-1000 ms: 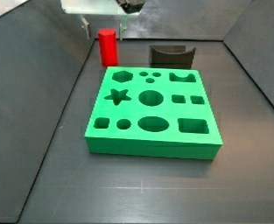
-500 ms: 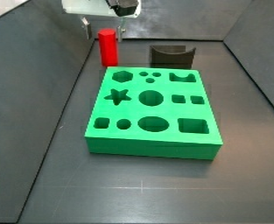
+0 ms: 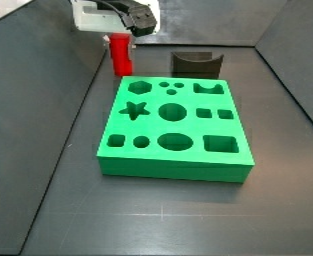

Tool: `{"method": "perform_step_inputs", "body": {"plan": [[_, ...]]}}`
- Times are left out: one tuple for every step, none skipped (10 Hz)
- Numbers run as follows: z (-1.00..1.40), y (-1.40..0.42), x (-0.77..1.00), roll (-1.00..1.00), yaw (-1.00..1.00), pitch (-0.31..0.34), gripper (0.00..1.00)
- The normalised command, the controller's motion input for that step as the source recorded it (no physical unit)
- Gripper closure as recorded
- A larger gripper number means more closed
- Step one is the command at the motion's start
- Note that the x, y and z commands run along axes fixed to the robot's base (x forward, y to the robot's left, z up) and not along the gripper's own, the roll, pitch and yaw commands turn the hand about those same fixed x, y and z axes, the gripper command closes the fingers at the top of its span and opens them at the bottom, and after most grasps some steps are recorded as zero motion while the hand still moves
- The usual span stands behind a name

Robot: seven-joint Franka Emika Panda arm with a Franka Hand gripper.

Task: Pick up the hexagon object. Move up. Move to above the board. Insert the hexagon object.
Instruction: Pick up the hexagon object.

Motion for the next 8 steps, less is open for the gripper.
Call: {"method": "perform_step_inputs", "body": {"plan": [[0.0,0.0,0.0,0.0,0.0,0.0,1.0],[0.0,0.0,0.0,0.0,0.0,0.0,1.0],[0.0,0.0,0.0,0.0,0.0,0.0,1.0],[0.0,0.0,0.0,0.0,0.0,0.0,1.0],[0.0,0.0,0.0,0.0,0.0,0.0,1.0],[0.0,0.0,0.0,0.0,0.0,0.0,1.0],[0.0,0.0,0.0,0.0,0.0,0.0,1.0],[0.0,0.0,0.0,0.0,0.0,0.0,1.0]]}}
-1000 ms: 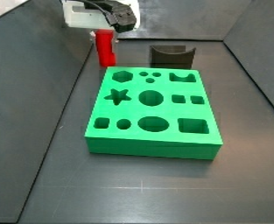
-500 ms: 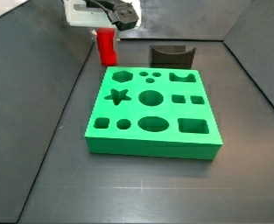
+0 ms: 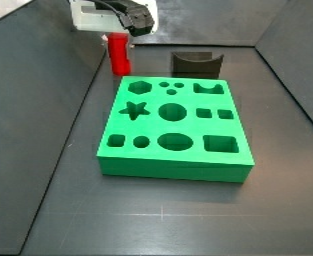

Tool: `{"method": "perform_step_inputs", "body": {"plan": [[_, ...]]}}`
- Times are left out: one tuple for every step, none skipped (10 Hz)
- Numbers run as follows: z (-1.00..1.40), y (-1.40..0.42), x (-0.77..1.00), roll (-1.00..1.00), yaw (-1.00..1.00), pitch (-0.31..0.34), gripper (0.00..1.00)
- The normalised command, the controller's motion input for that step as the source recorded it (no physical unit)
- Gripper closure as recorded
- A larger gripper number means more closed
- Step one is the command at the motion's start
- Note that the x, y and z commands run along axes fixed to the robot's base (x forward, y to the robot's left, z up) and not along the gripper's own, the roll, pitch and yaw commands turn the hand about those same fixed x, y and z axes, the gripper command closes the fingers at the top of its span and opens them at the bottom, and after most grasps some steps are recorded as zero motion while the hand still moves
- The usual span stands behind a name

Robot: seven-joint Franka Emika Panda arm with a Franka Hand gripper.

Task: Pick up the hexagon object. Move up. Move to above the board. Insert the hexagon object.
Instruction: Move up, then move to above the board.

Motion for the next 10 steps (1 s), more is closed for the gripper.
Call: {"method": "perform_step_inputs", "body": {"plan": [[0.83,0.0,0.0,0.0,0.0,0.0,1.0],[0.78,-0.01,-0.07,0.0,0.03,0.035,1.0],[0.69,-0.01,-0.06,0.0,0.03,0.044,1.0],[0.61,0.0,-0.05,0.0,0.03,0.048,1.0],[0.44,0.0,-0.03,0.01,0.02,0.05,1.0],[0.29,0.0,-0.03,0.02,0.02,0.046,1.0],[1.0,-0.11,-0.4,-0.05,0.18,0.141,1.0],[1.0,-0.12,-0.4,-0.04,0.18,0.13,1.0],[1.0,-0.1,-0.36,-0.01,0.11,0.047,1.0],[1.0,-0.1,-0.33,-0.01,0.09,0.038,1.0]]}}
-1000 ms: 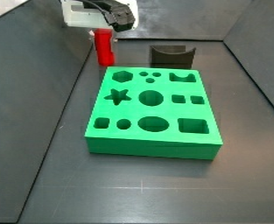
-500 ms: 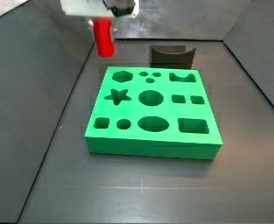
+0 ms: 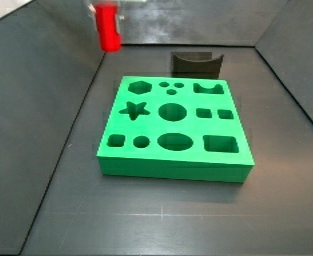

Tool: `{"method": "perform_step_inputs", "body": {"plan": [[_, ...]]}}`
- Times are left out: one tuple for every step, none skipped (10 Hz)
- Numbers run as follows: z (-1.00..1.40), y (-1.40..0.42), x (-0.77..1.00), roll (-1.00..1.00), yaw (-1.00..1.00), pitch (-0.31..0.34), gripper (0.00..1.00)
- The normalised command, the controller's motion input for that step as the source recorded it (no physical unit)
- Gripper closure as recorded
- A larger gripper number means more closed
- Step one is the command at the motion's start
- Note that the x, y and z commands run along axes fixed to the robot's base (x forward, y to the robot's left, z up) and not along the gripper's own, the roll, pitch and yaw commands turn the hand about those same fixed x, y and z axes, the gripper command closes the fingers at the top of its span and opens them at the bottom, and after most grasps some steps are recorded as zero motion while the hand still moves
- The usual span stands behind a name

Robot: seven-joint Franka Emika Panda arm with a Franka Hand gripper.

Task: Pick up the hexagon object. Move up. Move to above the board. Insert the hexagon object.
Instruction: Move to above the board.

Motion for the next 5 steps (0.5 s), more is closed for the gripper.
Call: {"method": "perform_step_inputs", "body": {"plan": [[1.0,-0.09,-0.3,0.0,0.06,0.038,1.0],[1.0,-0.08,-0.27,0.02,0.04,0.039,1.0],[1.0,-0.08,-0.26,0.03,0.04,0.033,1.0],[1.0,-0.07,-0.24,0.04,0.03,0.024,1.0],[1.0,-0.06,-0.21,0.05,0.02,0.021,1.0]]}}
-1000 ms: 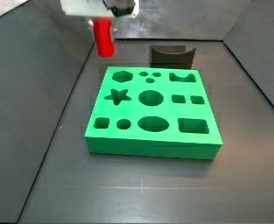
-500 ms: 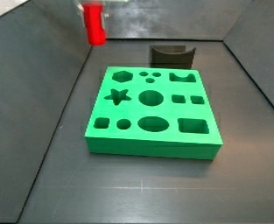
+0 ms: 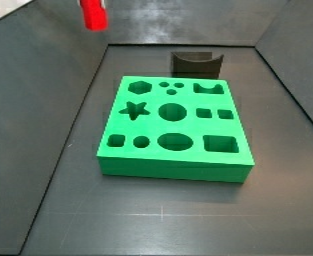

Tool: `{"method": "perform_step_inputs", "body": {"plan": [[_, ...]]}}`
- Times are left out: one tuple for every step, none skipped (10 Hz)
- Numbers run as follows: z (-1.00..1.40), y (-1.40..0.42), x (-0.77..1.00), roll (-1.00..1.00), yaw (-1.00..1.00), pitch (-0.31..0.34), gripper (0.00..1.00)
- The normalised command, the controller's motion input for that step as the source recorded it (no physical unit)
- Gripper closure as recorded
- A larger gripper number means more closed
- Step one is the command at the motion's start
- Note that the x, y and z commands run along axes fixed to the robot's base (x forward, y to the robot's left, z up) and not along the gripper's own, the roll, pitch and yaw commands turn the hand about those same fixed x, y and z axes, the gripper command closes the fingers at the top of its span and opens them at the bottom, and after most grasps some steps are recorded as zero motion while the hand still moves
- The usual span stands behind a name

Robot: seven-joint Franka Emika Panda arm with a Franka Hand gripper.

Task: Pick up the hexagon object. Move up. Move to above the board. Insert the hexagon object.
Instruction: Move to above the board.

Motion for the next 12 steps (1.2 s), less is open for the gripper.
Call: {"method": "perform_step_inputs", "body": {"plan": [[1.0,-0.05,-0.19,0.06,0.02,0.022,1.0],[0.94,-0.04,-0.17,0.07,0.02,0.022,1.0],[0.78,-0.03,-0.12,0.07,0.02,0.025,1.0],[0.56,-0.01,-0.06,0.07,0.02,0.043,1.0],[0.4,0.0,-0.03,0.07,0.02,0.062,1.0],[0.24,0.0,-0.01,0.07,0.02,0.085,1.0],[0.26,-1.0,0.59,0.23,0.37,0.271,1.0],[0.25,-1.0,0.59,0.23,0.34,0.276,1.0],[0.25,-1.0,0.61,0.18,0.25,0.289,1.0],[0.25,-1.0,0.64,0.03,0.12,0.231,1.0],[0.25,-1.0,0.64,0.01,0.08,0.192,1.0],[0.25,-1.0,0.63,0.03,0.04,0.134,1.0]]}}
